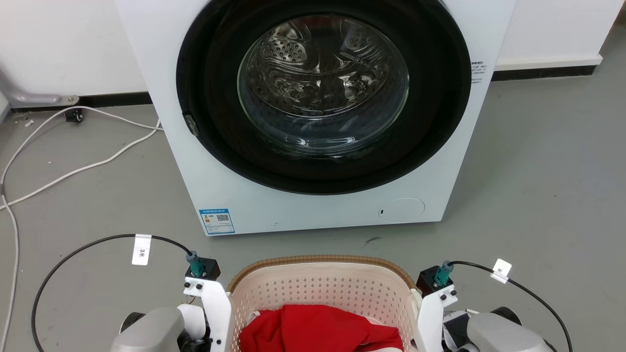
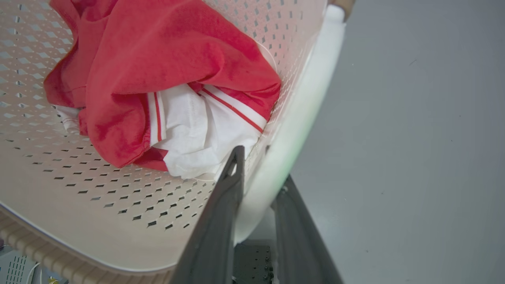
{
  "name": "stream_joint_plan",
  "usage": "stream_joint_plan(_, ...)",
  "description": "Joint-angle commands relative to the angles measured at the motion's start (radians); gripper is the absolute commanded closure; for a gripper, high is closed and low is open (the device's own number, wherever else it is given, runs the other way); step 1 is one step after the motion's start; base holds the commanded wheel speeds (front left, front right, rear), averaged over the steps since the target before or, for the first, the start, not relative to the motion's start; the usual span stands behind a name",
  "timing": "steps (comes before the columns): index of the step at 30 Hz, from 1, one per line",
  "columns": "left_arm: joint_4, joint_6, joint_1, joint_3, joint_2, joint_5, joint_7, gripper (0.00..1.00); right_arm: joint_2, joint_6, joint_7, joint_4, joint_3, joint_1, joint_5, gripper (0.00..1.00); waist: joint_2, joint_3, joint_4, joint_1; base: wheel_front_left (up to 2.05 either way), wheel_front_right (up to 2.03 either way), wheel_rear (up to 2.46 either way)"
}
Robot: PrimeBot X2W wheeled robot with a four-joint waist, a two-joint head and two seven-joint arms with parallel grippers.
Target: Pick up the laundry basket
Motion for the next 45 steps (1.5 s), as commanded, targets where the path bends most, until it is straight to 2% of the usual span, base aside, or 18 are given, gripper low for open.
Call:
stream_joint_plan(1,-0.001,-0.003,-0.019,-0.008,0.001,-0.002,-0.007,1.00,-0.004,-0.001,0.003,0.002,0.006,-0.009,-0.002,1.00,-0.0001,0.001,0.000,0.0001,0.00,0.00,0.00)
stream_joint_plan(45,0.006,-0.003,-0.037,-0.085,0.008,-0.073,-0.019,1.00,-0.007,-0.001,0.001,0.004,0.016,0.003,0.002,1.00,-0.0001,-0.003,0.003,0.0001,0.00,0.00,0.00)
